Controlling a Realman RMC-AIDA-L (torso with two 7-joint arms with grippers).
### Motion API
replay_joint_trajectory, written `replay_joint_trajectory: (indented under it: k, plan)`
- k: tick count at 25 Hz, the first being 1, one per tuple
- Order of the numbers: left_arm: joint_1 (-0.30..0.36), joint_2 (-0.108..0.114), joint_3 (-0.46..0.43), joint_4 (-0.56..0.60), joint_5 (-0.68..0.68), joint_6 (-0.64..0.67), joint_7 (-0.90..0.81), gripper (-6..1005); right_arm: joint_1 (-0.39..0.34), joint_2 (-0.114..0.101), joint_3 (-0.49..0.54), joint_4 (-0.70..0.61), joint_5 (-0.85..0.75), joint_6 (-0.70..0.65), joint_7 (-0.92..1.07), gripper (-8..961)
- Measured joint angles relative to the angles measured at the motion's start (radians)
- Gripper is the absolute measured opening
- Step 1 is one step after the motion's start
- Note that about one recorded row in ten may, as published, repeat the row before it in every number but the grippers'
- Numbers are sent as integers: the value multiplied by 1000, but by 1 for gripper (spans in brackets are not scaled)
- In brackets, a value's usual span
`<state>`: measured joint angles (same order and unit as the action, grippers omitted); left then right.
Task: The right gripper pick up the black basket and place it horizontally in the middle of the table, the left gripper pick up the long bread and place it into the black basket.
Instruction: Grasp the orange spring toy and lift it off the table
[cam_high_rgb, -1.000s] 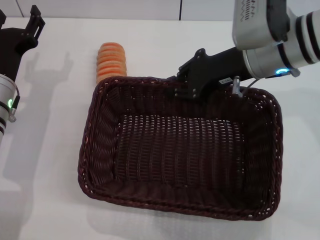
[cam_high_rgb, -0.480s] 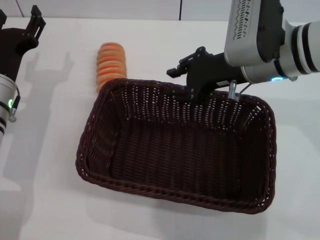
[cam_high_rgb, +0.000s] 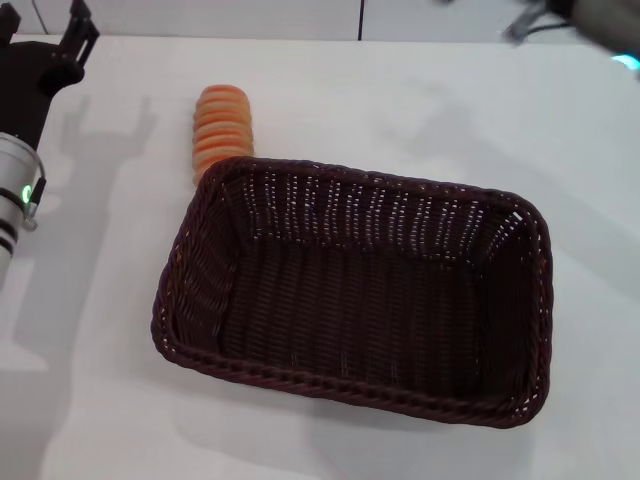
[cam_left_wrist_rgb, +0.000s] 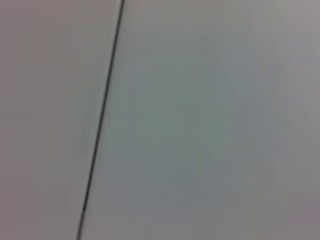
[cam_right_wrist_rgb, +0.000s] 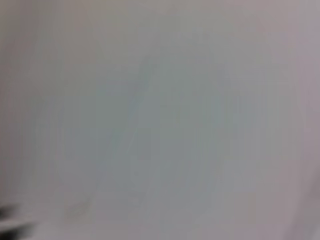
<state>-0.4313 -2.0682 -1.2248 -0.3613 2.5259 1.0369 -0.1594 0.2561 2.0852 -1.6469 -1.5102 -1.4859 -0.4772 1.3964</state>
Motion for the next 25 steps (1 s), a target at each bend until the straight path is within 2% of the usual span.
replay_joint_trajectory:
  k: [1,2,3,4,5,6,7,8,9,10,11,12,13,14,17,18,19,20,21,22,23,24,25]
  plan:
    - [0,0,0,0,0,0,0,848,-52,1,-22,-26,147,96,-136,743]
    - [-4,2,3,0,5,0,0,848,-87,2,-29,-38,264,148,-241,762]
    - [-14,3,4,-1,15,0,2,848,-134,4,-11,-45,497,215,-424,781]
    - [-21,4,3,-1,17,0,4,848,-166,3,38,-31,726,214,-582,799]
    - [-28,4,2,-1,18,0,8,848,-166,3,38,-31,726,214,-582,818]
    - [-38,4,1,0,19,-1,14,848,-182,2,66,-24,824,174,-661,837]
    - [-38,4,1,0,19,-1,14,848,-182,2,66,-24,824,174,-661,837]
    - [-49,4,2,0,19,-3,26,848,-207,1,96,-9,947,63,-795,837]
    - [-49,4,2,0,19,-3,26,848,-207,1,96,-9,947,63,-795,837]
    - [-53,4,4,0,19,-5,36,848,-238,3,103,41,1079,-92,-942,837]
    - [-57,3,5,0,19,-9,47,848,-238,3,103,41,1079,-92,-942,837]
    - [-61,2,6,0,19,-15,57,848,-253,3,97,89,1173,-193,-1024,838]
    - [-64,1,10,-5,19,-31,67,848,-279,2,66,214,1391,-405,-1177,838]
    - [-64,1,10,-5,19,-31,67,847,-279,2,66,214,1391,-405,-1177,838]
    - [-54,10,34,-63,32,-96,69,847,-307,-1,16,426,1650,-695,-1293,838]
    - [-19,32,39,-185,76,-216,65,847,-321,-1,-13,562,1780,-855,-1288,838]
    - [-19,32,39,-185,76,-216,65,847,-321,-1,-13,562,1780,-855,-1288,838]
    - [25,54,19,-345,124,-375,65,847,-334,-2,-39,674,1870,-948,-1246,838]
    - [53,69,-5,-471,154,-507,66,847,-341,-2,-46,721,1905,-984,-1218,838]
    - [53,69,-5,-471,154,-507,66,847,-341,-2,-46,721,1905,-984,-1218,839]
    - [76,78,-65,-674,206,-787,71,847,-346,-2,-47,818,1947,-1040,-1153,839]
    - [76,78,-65,-674,206,-787,71,847,-346,-2,-47,818,1947,-1040,-1153,839]
    - [66,70,-132,-829,247,-1077,84,847,-346,-3,-38,894,1960,-1078,-1095,839]
